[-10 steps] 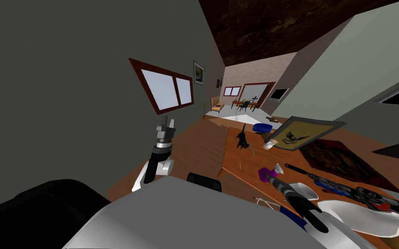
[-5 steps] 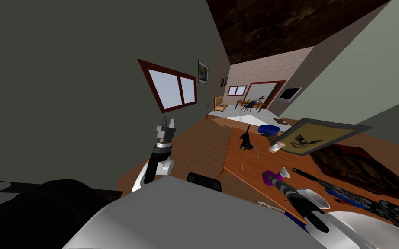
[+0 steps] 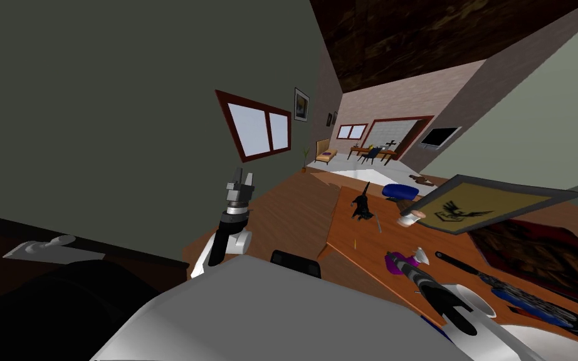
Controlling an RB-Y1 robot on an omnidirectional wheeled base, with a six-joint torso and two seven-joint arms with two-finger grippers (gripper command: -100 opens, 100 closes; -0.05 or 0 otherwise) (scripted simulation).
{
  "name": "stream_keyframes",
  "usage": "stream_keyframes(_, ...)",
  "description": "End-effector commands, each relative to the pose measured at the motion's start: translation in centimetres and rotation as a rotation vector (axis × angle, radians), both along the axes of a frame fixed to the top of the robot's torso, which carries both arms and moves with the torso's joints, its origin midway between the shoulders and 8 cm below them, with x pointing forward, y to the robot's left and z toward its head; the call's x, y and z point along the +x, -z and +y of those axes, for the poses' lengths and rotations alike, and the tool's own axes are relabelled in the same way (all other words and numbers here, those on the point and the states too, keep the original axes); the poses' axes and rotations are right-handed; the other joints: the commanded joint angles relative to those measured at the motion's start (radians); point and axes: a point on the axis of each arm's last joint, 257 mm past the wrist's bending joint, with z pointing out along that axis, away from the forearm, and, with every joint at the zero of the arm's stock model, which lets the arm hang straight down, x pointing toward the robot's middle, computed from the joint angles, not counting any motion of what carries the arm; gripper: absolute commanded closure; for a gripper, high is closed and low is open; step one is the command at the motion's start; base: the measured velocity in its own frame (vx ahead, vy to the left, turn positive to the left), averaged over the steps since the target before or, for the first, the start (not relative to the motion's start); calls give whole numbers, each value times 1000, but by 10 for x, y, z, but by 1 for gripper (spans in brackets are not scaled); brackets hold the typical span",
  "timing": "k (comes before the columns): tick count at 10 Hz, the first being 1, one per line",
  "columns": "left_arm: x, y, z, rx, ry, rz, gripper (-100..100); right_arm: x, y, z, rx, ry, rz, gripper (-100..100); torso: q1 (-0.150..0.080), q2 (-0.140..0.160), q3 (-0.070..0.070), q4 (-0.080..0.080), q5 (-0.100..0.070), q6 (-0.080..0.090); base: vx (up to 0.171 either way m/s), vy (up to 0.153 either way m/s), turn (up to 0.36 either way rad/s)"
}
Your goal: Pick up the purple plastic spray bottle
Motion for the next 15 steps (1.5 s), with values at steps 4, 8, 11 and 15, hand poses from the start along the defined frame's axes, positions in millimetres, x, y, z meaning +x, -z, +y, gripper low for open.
stream_keyframes(4,0,0,0,0,0,0,0,0,0,0,-1,0,1,100,0,-2,-1,0,0,0,0,0,0)
stream_keyframes(8,0,0,0,0,0,0,0,4,-5,14,-2,-41,0,100,1,-4,-2,-1,1,2,33,3,-121)
stream_keyframes(11,0,0,0,0,0,0,0,7,-9,27,-2,-78,0,100,1,-5,-3,-1,0,0,46,7,-121)
stream_keyframes(15,0,0,0,0,0,0,0,7,-12,37,0,-103,0,0,1,-4,-2,-1,0,0,31,5,-102)
